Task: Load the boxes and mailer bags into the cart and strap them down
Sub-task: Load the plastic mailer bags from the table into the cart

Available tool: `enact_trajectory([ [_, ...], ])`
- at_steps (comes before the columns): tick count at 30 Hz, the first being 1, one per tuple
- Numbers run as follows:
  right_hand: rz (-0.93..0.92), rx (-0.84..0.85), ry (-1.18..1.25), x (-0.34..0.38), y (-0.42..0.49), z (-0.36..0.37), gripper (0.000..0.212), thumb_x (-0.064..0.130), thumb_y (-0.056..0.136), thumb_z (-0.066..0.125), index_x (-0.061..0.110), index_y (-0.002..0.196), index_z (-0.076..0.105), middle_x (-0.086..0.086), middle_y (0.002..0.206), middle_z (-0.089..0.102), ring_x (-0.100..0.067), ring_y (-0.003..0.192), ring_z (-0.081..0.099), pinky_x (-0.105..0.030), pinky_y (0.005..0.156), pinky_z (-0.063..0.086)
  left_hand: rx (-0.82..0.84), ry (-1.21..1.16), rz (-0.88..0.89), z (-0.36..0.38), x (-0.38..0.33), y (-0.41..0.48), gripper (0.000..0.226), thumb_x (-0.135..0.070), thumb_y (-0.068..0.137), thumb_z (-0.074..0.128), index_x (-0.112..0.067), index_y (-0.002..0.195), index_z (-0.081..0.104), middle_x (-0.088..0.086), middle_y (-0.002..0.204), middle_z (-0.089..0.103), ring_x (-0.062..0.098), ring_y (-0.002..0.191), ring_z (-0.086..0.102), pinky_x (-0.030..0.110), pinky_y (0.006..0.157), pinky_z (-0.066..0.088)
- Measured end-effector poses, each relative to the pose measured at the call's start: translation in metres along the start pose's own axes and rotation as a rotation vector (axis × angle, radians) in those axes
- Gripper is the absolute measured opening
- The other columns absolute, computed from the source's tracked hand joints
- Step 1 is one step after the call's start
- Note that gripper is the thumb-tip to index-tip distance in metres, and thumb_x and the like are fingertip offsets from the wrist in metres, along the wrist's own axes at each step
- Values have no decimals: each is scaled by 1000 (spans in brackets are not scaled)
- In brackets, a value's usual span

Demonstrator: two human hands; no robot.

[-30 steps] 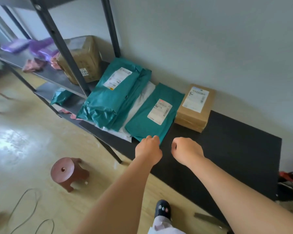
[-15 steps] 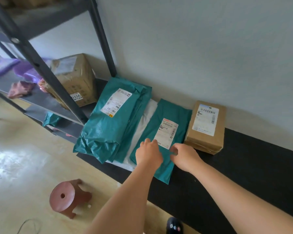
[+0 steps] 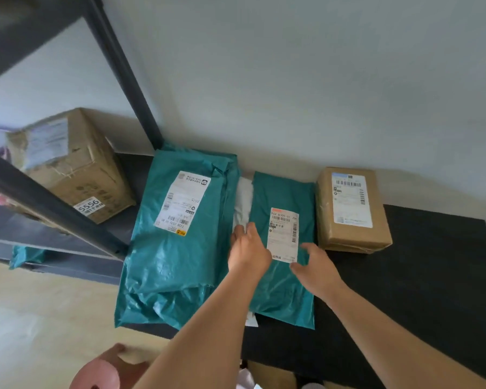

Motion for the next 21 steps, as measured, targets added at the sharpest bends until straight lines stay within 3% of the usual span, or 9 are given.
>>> enact_trajectory([
  [5, 184, -45, 200, -25, 11, 10, 61, 23, 93, 63, 17, 147, 36, -9, 141, 47, -4, 74, 51, -18, 56, 41, 16, -59, 15, 0, 2, 13, 57, -8, 86, 55, -11, 139, 33, 12, 140, 34, 29, 127, 34, 34, 100, 36],
  [8, 260, -75, 310, -36, 12, 11, 63, 22, 92, 64, 16, 148, 36, -10, 141, 48, -11, 82, 56, -24, 63, 47, 24, -117, 9, 0, 0, 21, 58, -9, 87, 57, -11, 140, 34, 11, 138, 36, 30, 125, 41, 36, 100, 40],
  [11, 285, -85, 332, -41, 13, 10, 64, 22, 91, 65, 17, 148, 36, -8, 145, 47, -16, 99, 58, -28, 72, 49, 43, -215, -27, 4, 0, 25, 63, -13, 86, 58, -16, 143, 32, 9, 135, 40, 29, 117, 49, 34, 86, 45],
  [14, 280, -80, 336, -42, 14, 9, 61, 21, 92, 65, 17, 147, 40, -7, 145, 49, -10, 92, 52, -19, 60, 41, 42, -309, -79, 7, 2, 27, 65, -21, 85, 62, -16, 143, 31, 7, 129, 51, 28, 110, 56, 31, 80, 48],
  [18, 269, -60, 309, -40, 13, 8, 56, 22, 94, 63, 17, 145, 43, -4, 142, 52, -6, 86, 54, -20, 61, 40, 28, -453, -119, 8, 0, 29, 53, -27, 85, 67, -17, 129, 38, 0, 111, 64, 12, 74, 57, 19, 56, 44],
  [21, 258, -37, 310, -37, 11, 9, 51, 23, 94, 62, 17, 142, 46, -2, 136, 56, 3, 76, 51, -16, 57, 39, 56, -503, -142, 14, -3, 29, 43, -32, 81, 72, -19, 110, 44, 1, 110, 68, 17, 80, 59, 23, 64, 45],
])
Point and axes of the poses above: each hand's wrist, its own y-axis towards the middle knuckle, its own z-axis out of the palm, x = y × z, the point moved 9 cm from there along y, towards the middle knuckle
